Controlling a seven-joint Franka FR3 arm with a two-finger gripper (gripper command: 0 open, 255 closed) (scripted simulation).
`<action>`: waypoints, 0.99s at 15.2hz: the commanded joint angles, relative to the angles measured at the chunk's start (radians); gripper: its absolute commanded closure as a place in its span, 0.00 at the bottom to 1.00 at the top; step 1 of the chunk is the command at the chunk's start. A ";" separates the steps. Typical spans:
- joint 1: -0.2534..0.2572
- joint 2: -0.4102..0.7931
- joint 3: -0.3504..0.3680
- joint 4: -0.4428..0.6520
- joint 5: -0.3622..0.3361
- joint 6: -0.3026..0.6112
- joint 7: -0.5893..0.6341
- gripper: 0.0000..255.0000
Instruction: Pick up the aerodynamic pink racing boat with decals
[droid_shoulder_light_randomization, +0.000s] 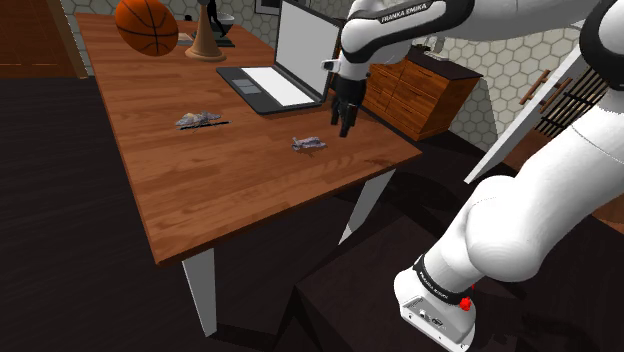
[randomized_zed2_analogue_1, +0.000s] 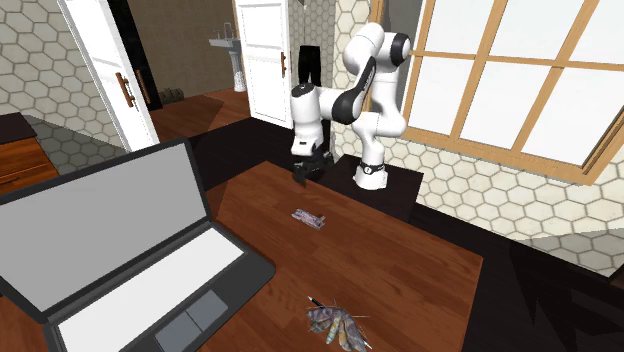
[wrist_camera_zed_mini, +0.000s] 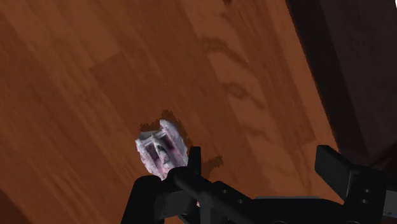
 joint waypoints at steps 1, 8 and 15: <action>0.011 0.079 -0.008 0.045 0.029 0.035 -0.115 0.00; 0.011 0.314 0.026 0.213 0.127 0.107 -0.423 0.00; 0.005 0.371 0.034 0.178 0.156 0.195 -0.446 0.00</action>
